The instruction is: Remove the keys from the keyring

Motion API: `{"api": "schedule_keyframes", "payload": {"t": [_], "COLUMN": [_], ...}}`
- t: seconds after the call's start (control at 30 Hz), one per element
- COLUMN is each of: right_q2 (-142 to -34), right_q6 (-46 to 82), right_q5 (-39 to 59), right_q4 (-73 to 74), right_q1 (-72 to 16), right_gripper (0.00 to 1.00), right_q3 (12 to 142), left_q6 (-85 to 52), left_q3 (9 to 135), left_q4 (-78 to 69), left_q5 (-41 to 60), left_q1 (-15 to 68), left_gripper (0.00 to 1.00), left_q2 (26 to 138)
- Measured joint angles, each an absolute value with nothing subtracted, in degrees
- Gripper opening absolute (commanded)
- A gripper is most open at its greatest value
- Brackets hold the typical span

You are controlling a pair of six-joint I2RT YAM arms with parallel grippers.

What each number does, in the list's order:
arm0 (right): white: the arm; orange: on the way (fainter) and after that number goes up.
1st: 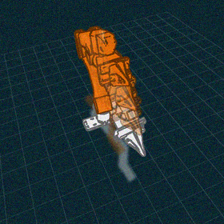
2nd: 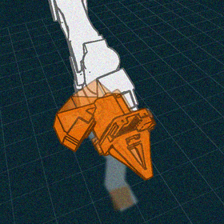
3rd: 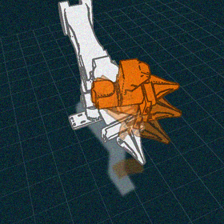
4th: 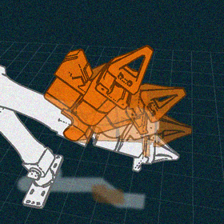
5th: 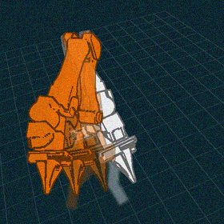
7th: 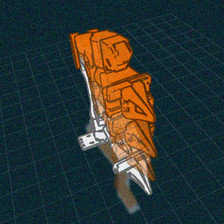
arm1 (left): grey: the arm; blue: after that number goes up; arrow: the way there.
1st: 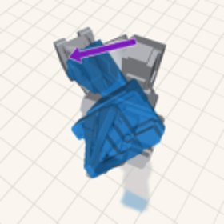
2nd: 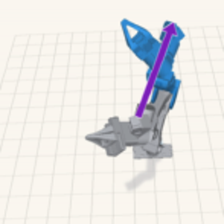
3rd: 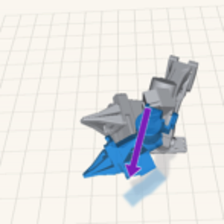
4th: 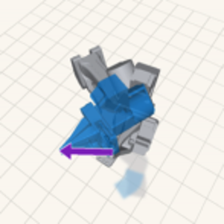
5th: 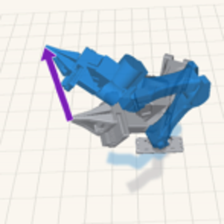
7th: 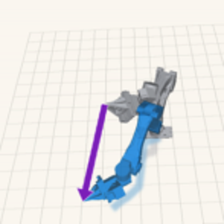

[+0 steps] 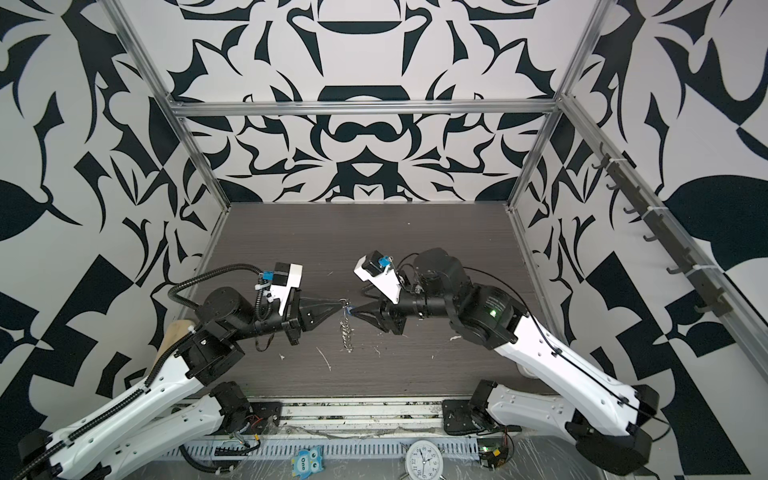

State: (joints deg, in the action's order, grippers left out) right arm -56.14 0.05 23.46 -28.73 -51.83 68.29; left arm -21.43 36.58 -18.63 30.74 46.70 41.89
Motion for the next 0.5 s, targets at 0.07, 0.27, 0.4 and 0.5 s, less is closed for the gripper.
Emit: {"api": "schedule_keyframes", "payload": {"t": [0.07, 0.27, 0.4, 0.5], "right_q2": [-53.8, -53.1, -54.5, -55.2], "right_q6": [0.8, 2.5, 2.8, 2.7], "right_q5": [23.4, 23.4, 23.2, 23.1], "right_q4": [-24.6, -16.9, -14.4, -13.6], "right_q1": [-51.8, -51.9, -52.2, -52.5], "right_gripper": [0.54, 0.54, 0.45, 0.30], "right_q3": [64.7, 59.6, 59.5, 59.5], "left_q6": [-21.4, -21.6, -22.0, -22.3], "left_q3": [35.9, 35.9, 35.8, 35.6], "left_q4": [-19.4, -21.1, -22.1, -22.5], "left_q5": [30.3, 29.8, 29.8, 29.7], "left_q1": [46.7, 46.7, 46.7, 46.7], "left_gripper": [0.00, 0.00, 0.00, 0.00], "left_q2": [41.3, 41.1, 41.1, 41.0]}}
